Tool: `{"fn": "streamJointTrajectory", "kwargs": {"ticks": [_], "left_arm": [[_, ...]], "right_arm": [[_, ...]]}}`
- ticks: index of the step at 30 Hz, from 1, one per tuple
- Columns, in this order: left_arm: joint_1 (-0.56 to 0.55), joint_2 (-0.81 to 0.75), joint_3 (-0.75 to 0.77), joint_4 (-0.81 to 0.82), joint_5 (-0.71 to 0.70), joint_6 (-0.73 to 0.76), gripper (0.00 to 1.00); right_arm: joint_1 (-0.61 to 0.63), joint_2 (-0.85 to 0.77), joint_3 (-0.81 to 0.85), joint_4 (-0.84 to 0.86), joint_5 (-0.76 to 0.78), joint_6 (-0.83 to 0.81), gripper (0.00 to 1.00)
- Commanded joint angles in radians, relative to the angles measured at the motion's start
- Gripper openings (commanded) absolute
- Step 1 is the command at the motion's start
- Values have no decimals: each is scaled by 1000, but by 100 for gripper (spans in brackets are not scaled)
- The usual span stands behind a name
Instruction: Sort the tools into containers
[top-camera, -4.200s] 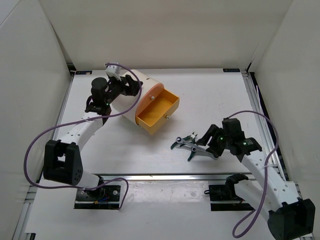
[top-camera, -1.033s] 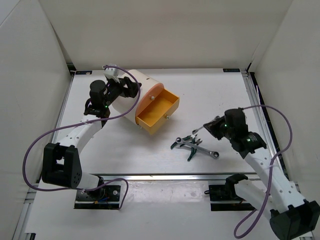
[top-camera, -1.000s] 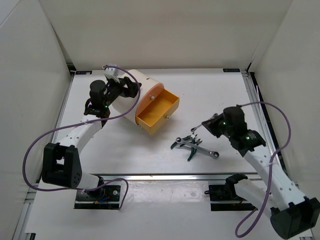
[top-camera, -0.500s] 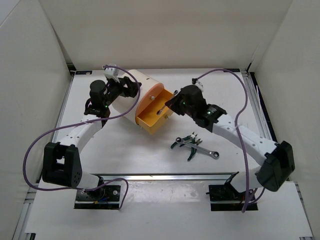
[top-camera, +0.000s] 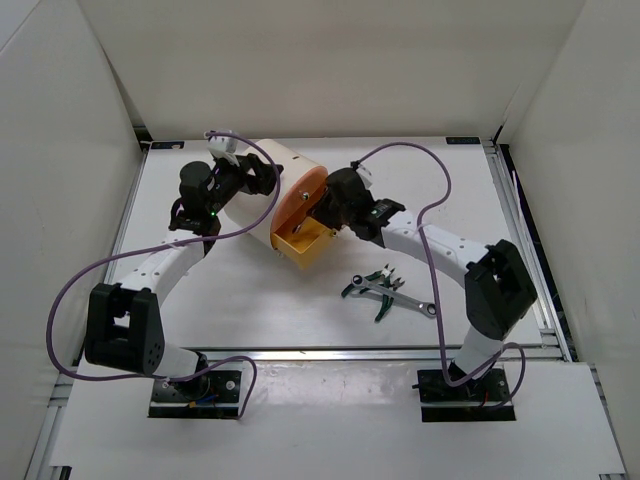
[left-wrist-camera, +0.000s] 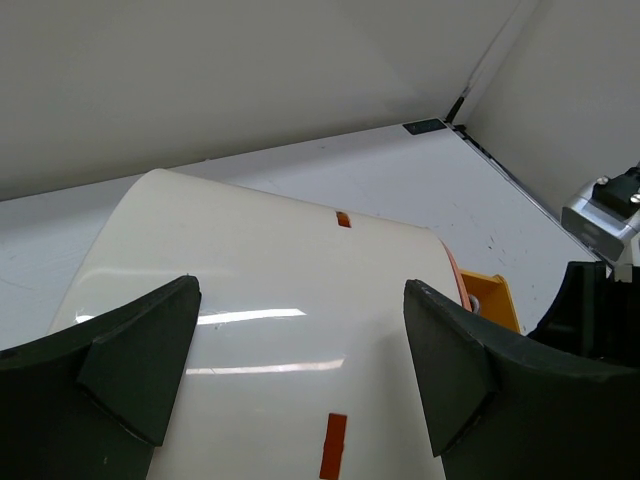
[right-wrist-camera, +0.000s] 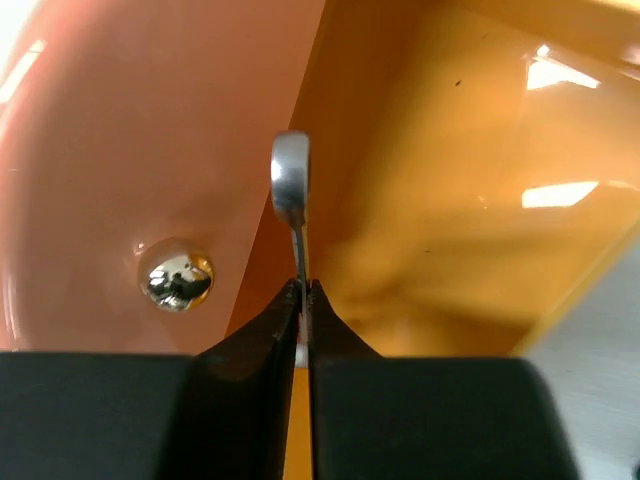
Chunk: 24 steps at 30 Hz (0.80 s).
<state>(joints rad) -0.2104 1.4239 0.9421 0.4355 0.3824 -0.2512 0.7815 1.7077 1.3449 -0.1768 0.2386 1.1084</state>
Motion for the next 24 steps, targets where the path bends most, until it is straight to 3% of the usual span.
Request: {"fn": "streamJointTrajectory", "kwargs": {"ticks": [1, 2, 3, 6, 9, 14, 17, 18, 24], "left_arm": [[3, 64, -58, -271, 29, -40, 94], [3, 67, -57, -270, 29, -43, 94], [5, 67, -55, -273, 29, -40, 94], [6, 61, -57, -273, 29, -39, 94], [11, 61, -52, -276, 32, -37, 94], [14, 61, -43, -288, 29, -33, 94], [14, 55, -45, -291, 26, -30, 94], [14, 55, -45, -290, 23, -28, 94], [16, 58, -52, -290, 29, -31, 94]], "right_arm": [[4, -2, 63, 48, -44, 30, 13], [12, -8, 68, 48, -42, 30, 19], [3, -10, 68, 45, -42, 24, 36], [-4, -57, 69, 24, -42, 2, 65], [-27, -106, 74, -47, -18, -16, 75], [-131, -299, -10, -258, 10, -38, 76], [-211, -513, -212, -338, 1, 60, 80], [-235, -566, -354, -334, -14, 98, 87], [-303, -992, -973, -100, -97, 535, 89]]}}
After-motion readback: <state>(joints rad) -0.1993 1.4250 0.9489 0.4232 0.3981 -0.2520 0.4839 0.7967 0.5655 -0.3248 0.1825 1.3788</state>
